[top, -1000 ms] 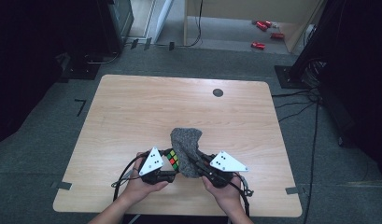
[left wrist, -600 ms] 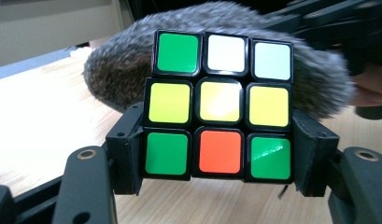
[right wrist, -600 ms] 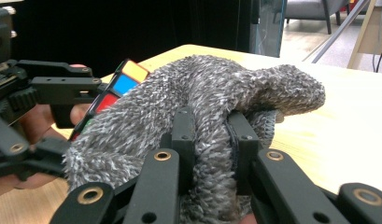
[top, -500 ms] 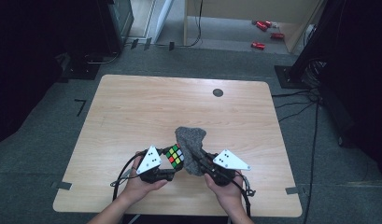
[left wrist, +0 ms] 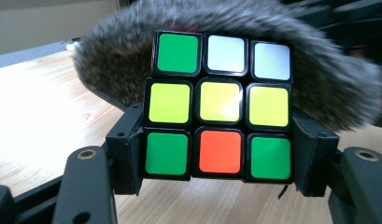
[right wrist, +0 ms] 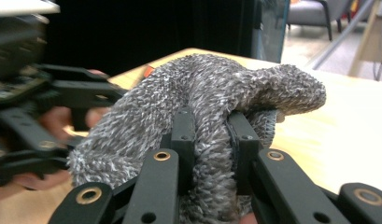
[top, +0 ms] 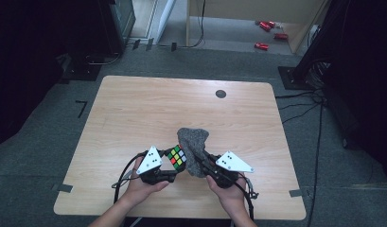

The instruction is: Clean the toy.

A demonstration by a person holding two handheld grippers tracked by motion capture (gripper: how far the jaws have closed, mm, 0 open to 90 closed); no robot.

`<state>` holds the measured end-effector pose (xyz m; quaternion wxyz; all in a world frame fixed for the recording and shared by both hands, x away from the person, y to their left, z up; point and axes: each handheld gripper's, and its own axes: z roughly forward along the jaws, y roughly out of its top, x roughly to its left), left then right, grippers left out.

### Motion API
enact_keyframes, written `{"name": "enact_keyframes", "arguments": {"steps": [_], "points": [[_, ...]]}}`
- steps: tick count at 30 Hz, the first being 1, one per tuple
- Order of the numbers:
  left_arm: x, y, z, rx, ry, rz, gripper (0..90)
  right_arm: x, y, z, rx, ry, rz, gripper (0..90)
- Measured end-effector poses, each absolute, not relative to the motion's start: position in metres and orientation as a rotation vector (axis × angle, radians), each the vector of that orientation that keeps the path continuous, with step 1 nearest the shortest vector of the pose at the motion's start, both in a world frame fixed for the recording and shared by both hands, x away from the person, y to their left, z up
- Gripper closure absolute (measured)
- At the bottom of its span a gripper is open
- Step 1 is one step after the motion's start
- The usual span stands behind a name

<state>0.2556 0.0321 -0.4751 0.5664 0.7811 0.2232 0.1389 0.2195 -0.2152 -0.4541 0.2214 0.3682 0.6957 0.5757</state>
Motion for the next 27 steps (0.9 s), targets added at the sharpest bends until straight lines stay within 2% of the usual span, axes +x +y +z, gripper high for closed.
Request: {"name": "enact_keyframes", "arguments": {"steps": [7, 27], "points": [[0.255, 0.031, -0.473, 1.846, 0.515, 0.341, 34.7, 0.217, -0.212, -0.449, 0.983, 1.92, 1.596, 77.4], [0.277, 0.039, -0.479, 1.851, 0.663, 0.39, 34.7, 0.246, -0.266, -0.466, 1.128, 1.828, 1.349, 77.2]]}}
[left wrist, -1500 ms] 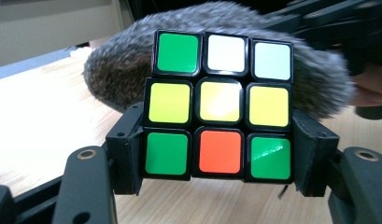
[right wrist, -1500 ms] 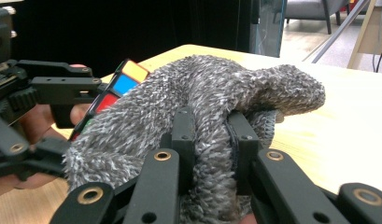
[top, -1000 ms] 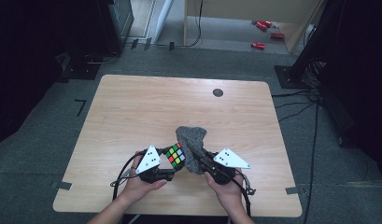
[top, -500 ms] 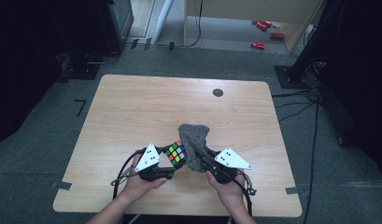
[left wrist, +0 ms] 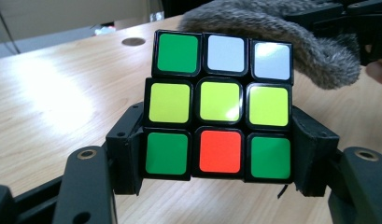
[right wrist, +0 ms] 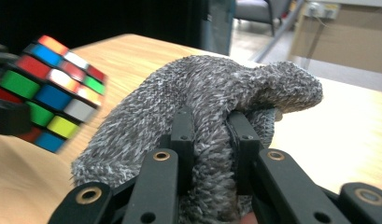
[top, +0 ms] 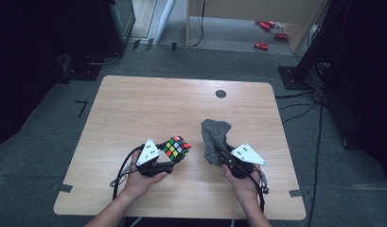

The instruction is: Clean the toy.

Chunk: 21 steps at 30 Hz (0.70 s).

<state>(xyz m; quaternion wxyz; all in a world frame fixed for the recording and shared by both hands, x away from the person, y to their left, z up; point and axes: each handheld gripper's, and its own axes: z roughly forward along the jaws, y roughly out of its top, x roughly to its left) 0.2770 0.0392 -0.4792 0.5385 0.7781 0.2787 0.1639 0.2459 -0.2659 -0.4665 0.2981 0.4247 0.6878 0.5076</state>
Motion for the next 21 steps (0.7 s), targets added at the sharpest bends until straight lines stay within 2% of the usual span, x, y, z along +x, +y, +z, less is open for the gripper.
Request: {"name": "enact_keyframes", "arguments": {"steps": [21], "points": [[0.304, 0.032, -0.503, 1.988, 0.84, 0.366, 34.7, 0.267, -0.283, -0.508, 1.257, 1.965, 1.1, 75.6]]}}
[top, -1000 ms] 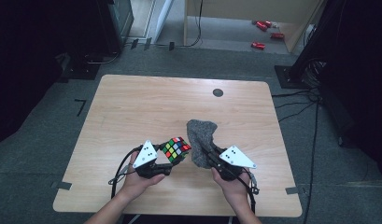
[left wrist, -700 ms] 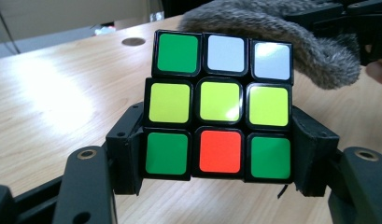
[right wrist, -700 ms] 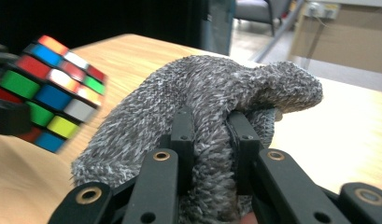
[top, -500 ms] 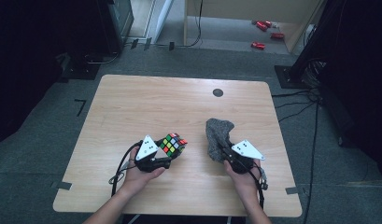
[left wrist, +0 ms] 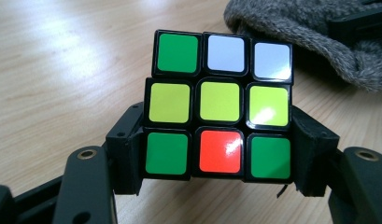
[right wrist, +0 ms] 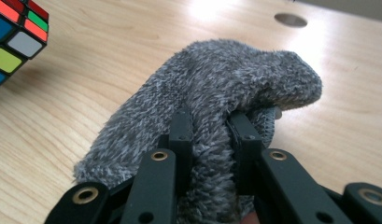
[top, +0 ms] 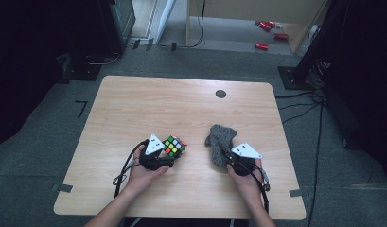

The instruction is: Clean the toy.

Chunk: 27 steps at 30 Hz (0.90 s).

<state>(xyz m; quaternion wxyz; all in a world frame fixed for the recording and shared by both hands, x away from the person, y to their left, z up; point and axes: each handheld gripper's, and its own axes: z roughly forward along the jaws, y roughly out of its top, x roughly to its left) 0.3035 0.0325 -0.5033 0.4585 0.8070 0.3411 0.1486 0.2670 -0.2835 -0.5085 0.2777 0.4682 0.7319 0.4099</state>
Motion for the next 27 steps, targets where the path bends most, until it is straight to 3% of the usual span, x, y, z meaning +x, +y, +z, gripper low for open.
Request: {"name": "enact_keyframes", "arguments": {"steps": [27], "points": [[0.311, 0.019, -0.509, 2.05, 0.849, 0.405, 34.0, 0.267, -0.279, -0.517, 1.256, 2.003, 1.092, 73.4]]}}
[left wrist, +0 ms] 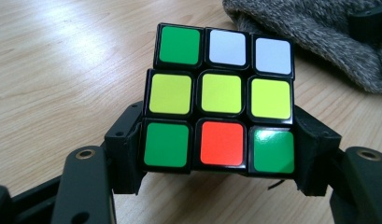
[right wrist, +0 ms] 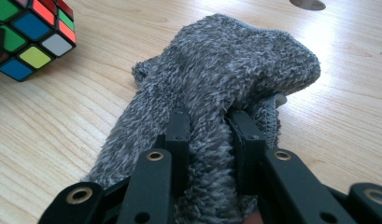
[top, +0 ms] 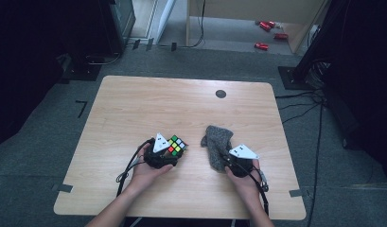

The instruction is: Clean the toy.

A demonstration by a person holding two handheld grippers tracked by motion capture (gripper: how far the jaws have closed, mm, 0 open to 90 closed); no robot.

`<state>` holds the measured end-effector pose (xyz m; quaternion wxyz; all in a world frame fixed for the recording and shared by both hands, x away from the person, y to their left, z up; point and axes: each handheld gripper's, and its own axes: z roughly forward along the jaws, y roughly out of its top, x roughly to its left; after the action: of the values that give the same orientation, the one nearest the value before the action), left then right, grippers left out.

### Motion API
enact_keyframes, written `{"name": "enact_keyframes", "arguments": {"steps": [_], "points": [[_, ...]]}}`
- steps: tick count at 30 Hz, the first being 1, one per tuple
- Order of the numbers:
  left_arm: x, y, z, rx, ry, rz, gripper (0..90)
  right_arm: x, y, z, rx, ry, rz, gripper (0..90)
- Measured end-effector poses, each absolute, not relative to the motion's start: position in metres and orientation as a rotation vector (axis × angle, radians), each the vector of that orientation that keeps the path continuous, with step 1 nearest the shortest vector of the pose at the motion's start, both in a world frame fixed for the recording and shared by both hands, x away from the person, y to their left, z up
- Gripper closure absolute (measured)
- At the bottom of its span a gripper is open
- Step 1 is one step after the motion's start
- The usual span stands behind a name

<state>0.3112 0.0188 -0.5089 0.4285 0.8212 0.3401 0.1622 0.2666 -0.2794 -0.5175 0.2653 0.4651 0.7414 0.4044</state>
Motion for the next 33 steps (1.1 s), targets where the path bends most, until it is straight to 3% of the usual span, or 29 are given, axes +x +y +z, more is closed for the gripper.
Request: {"name": "enact_keyframes", "arguments": {"steps": [24, 26, 28, 29, 31, 33], "points": [[0.309, 0.009, -0.515, 2.111, 0.821, 0.454, 32.6, 0.266, -0.277, -0.52, 1.259, 2.015, 1.086, 72.9], [0.307, 0.011, -0.514, 2.095, 0.774, 0.439, 31.8, 0.266, -0.277, -0.519, 1.268, 2.015, 1.11, 62.8], [0.305, 0.012, -0.512, 2.07, 0.77, 0.444, 24.5, 0.267, -0.278, -0.519, 1.273, 2.015, 1.151, 43.7], [0.306, 0.012, -0.511, 2.063, 0.772, 0.429, 20.0, 0.267, -0.277, -0.517, 1.291, 2.015, 1.161, 29.5], [0.305, 0.014, -0.508, 2.052, 0.779, 0.424, 17.5, 0.267, -0.275, -0.515, 1.307, 2.009, 1.119, 14.2], [0.304, 0.018, -0.503, 2.03, 0.779, 0.38, 15.3, 0.264, -0.274, -0.512, 1.315, 1.998, 1.099, 11.2]]}}
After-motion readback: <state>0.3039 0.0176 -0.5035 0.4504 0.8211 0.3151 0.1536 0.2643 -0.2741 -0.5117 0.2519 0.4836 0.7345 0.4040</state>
